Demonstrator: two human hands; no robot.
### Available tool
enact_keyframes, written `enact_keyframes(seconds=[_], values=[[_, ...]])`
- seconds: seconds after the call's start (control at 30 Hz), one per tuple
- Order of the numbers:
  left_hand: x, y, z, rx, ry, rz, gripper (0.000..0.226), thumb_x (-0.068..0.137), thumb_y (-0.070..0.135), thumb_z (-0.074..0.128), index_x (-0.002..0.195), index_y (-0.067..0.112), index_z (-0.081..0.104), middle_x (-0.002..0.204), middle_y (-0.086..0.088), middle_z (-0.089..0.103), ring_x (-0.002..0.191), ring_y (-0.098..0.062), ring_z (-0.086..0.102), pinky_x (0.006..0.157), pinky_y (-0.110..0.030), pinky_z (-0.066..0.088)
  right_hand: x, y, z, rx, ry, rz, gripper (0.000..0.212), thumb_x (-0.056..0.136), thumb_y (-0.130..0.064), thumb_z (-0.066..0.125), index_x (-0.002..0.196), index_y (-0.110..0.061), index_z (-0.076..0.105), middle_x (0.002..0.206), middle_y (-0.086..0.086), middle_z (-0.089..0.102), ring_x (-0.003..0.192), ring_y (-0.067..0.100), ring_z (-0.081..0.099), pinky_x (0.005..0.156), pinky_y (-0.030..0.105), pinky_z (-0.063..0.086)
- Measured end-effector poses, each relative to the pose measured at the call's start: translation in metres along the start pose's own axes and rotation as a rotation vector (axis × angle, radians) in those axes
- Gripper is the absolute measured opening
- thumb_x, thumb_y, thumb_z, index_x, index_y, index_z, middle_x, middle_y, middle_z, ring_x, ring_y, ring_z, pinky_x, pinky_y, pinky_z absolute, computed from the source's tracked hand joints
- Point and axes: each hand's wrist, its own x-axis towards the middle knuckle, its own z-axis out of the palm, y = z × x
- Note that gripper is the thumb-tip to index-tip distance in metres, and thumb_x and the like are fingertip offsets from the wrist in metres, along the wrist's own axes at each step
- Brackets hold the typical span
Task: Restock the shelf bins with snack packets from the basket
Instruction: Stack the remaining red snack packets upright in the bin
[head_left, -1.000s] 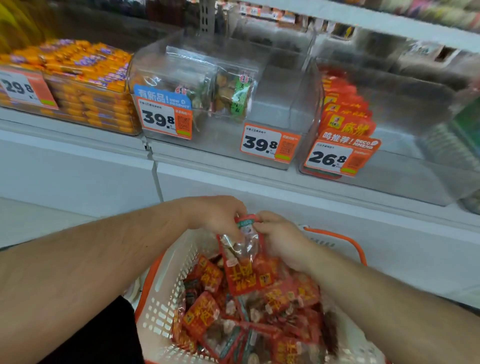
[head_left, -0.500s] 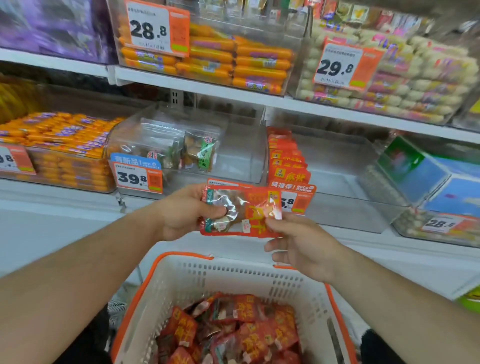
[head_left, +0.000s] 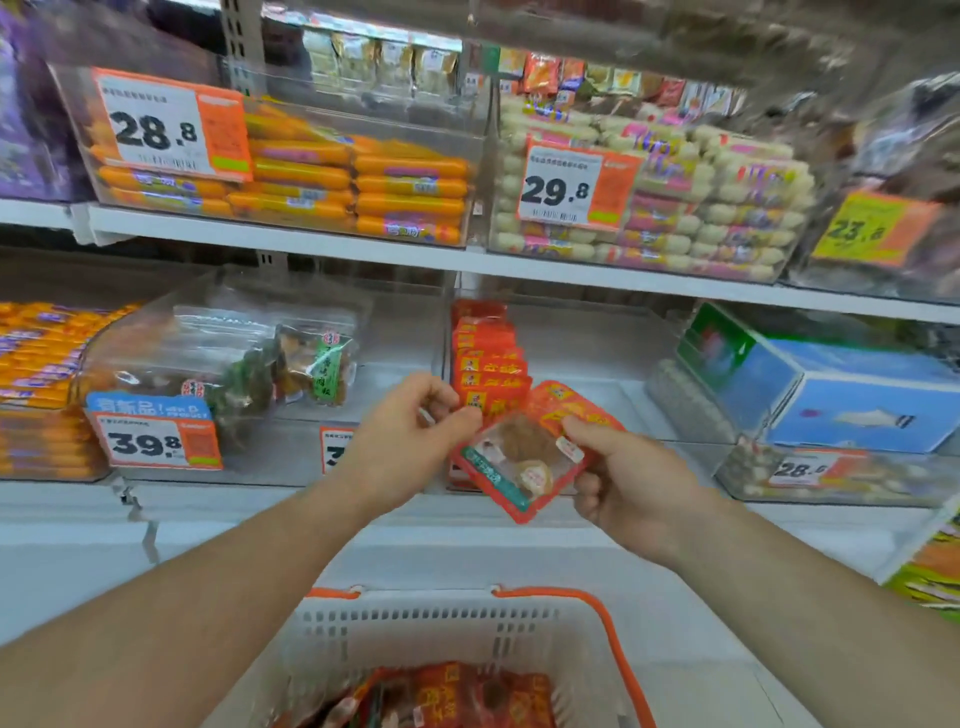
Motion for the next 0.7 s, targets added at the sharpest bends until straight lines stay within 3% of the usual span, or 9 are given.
enact_keyframes(seconds=[0.07,0.13,0.27,0.4,0.53,0.63,0.7], values=[[0.022,0.004,0.002,0.215,0.13,0.175,0.015,0.086,0.03,0.068,0.089,0.022,0.055,0.09,0.009,0.051,0.075,-0.004,0.048,0.07,-0.028,0.039,0.018,-0.021,-0.013,0.013,0.04,0.014,0.023,0.093,-0.018,0.058,0.07,-0.02,0.057,0.051,-0.006,0.046,0.034,0.003,0.029,0.034,0.014,0.025],[0.045,0.005,0.004,0.364,0.165,0.262,0.021,0.084,0.037,0.067,0.096,0.026,0.054,0.099,0.009,0.047,0.09,-0.008,0.05,0.08,-0.031,0.041,0.039,-0.041,-0.025,0.027,0.108,0.002,0.025,0.091,-0.014,0.056,0.068,-0.021,0.05,0.053,-0.005,0.039,0.033,0.003,0.028,0.032,0.014,0.024],[0.09,0.01,0.014,0.485,0.146,0.235,0.054,0.072,0.06,0.045,0.103,0.02,0.063,0.109,0.002,0.052,0.109,-0.019,0.05,0.096,-0.036,0.041,0.096,-0.075,-0.041,-0.046,0.244,-0.082,0.023,0.093,-0.013,0.057,0.074,-0.022,0.046,0.062,-0.003,0.039,0.034,0.004,0.029,0.036,0.014,0.024],[0.134,0.009,0.022,0.35,0.153,-0.02,0.052,0.079,0.051,0.062,0.12,0.017,0.063,0.109,-0.001,0.051,0.111,-0.023,0.054,0.099,-0.037,0.044,0.158,-0.081,-0.048,-0.301,0.311,-0.255,0.021,0.089,-0.008,0.067,0.076,-0.015,0.052,0.068,0.009,0.047,0.046,0.013,0.03,0.041,0.019,0.023],[0.148,-0.003,0.025,0.118,0.053,-0.218,0.074,0.056,0.051,0.069,0.125,0.023,0.059,0.122,-0.003,0.06,0.101,-0.02,0.064,0.094,-0.042,0.052,0.21,-0.08,-0.04,-0.437,0.315,-0.261,0.019,0.094,-0.007,0.062,0.078,-0.011,0.053,0.067,0.013,0.049,0.051,0.02,0.04,0.05,0.028,0.03],[0.15,-0.01,0.028,-0.086,0.039,-0.237,0.038,0.082,0.019,0.068,0.118,0.024,0.055,0.12,-0.005,0.06,0.088,-0.014,0.065,0.072,-0.029,0.052,0.248,-0.08,-0.034,-0.48,0.298,-0.252,0.019,0.095,-0.01,0.062,0.078,-0.011,0.052,0.079,0.014,0.053,0.06,0.02,0.048,0.057,0.032,0.04],[0.151,-0.017,0.03,-0.207,0.047,-0.243,0.037,0.089,0.004,0.06,0.122,0.021,0.054,0.119,-0.006,0.062,0.087,-0.014,0.065,0.067,-0.026,0.05,0.265,-0.079,-0.033,-0.544,0.304,-0.24,0.023,0.095,-0.012,0.061,0.074,-0.014,0.05,0.085,0.014,0.054,0.071,0.024,0.053,0.066,0.035,0.045]])
